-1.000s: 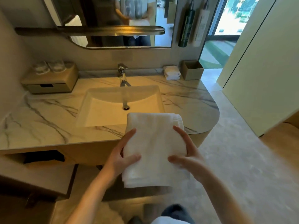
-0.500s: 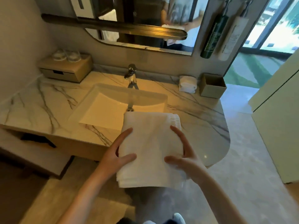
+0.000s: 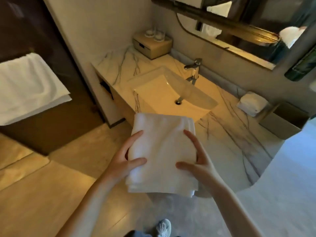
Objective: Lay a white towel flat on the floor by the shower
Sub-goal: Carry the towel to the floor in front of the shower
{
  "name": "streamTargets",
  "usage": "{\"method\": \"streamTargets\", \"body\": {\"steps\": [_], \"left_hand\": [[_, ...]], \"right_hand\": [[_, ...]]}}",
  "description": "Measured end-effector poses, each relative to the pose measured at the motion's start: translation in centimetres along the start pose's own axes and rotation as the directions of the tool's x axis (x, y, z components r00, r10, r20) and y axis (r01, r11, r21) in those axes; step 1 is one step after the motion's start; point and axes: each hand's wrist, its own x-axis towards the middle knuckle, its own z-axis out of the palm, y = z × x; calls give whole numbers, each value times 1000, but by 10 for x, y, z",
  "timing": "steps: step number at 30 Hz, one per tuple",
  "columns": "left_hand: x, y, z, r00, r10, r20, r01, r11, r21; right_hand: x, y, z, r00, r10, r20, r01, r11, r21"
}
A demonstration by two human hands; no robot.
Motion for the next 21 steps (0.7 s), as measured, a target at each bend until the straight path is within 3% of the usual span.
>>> {"method": "streamTargets", "body": {"steps": [8,21], "left_hand": [[-131,-19,11,978,29,-205,-34,999,-20],[-421,-98,64,912,26,-409,-53,997,-54]], "right_hand": [[-75,11,37,981,-47,186,49,999,-7],[-305,55,98,904,40,426,28,988,-151]]}}
